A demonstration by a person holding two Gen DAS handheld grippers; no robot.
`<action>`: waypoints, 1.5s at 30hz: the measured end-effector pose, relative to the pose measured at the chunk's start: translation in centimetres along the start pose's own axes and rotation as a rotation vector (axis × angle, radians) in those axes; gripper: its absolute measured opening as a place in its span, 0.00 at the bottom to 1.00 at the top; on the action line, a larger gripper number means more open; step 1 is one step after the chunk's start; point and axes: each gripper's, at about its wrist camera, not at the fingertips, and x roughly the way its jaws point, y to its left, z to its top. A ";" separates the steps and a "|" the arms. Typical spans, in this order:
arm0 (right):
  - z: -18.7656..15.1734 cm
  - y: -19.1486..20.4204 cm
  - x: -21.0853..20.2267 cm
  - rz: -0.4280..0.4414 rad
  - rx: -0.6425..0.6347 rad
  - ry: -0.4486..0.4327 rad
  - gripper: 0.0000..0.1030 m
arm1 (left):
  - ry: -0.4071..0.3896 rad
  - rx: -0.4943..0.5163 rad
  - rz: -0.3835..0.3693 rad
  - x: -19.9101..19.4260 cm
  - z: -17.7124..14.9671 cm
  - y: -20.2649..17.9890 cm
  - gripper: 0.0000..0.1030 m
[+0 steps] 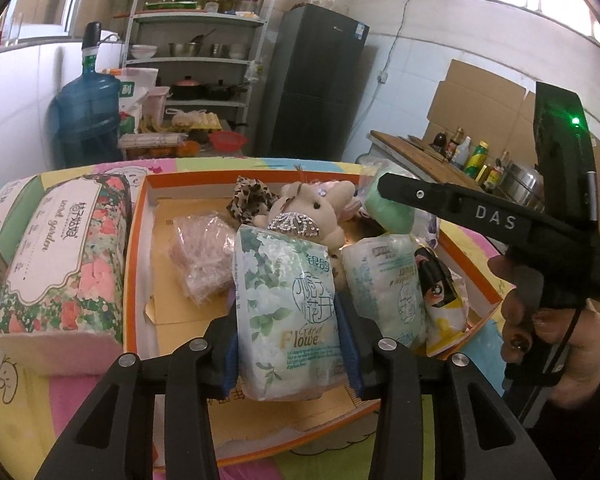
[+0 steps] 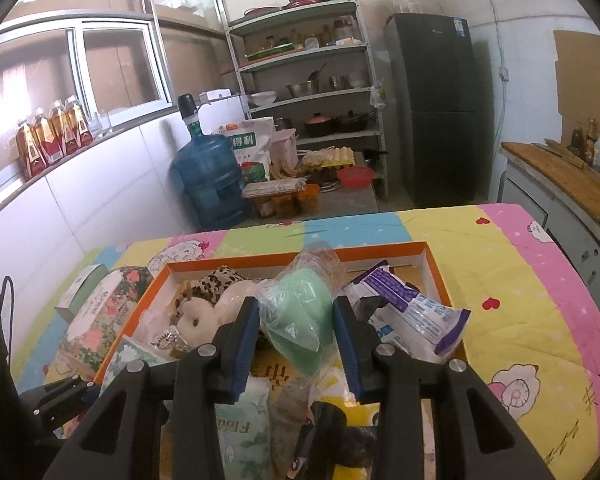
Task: Organize soft objects
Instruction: 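Open both grippers to drop the tissue pack and ball bag into the box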
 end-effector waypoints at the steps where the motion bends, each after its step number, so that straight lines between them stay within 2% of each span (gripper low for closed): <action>1: 0.0 0.0 0.1 0.000 -0.001 0.003 0.37 | 0.003 0.000 -0.001 0.1 0.0 0.0 0.44; 11: 0.1 0.2 0.9 0.006 -0.007 0.013 0.40 | 0.019 -0.001 -0.001 0.4 0.2 -0.2 0.52; 16: 0.1 0.1 1.0 0.023 0.015 0.015 0.52 | 0.014 0.002 0.010 0.2 0.1 -0.4 0.57; 32: 0.2 0.2 -1.9 -0.009 0.026 -0.051 0.53 | -0.058 -0.009 -0.003 -3.5 -0.2 0.6 0.58; 39: 0.1 1.0 -3.4 -0.016 0.022 -0.071 0.53 | -0.088 0.010 -0.038 -5.4 -0.4 0.1 0.58; 45: -0.4 2.4 -5.2 -0.014 0.016 -0.094 0.53 | -0.119 0.019 -0.028 -7.2 -0.8 0.2 0.58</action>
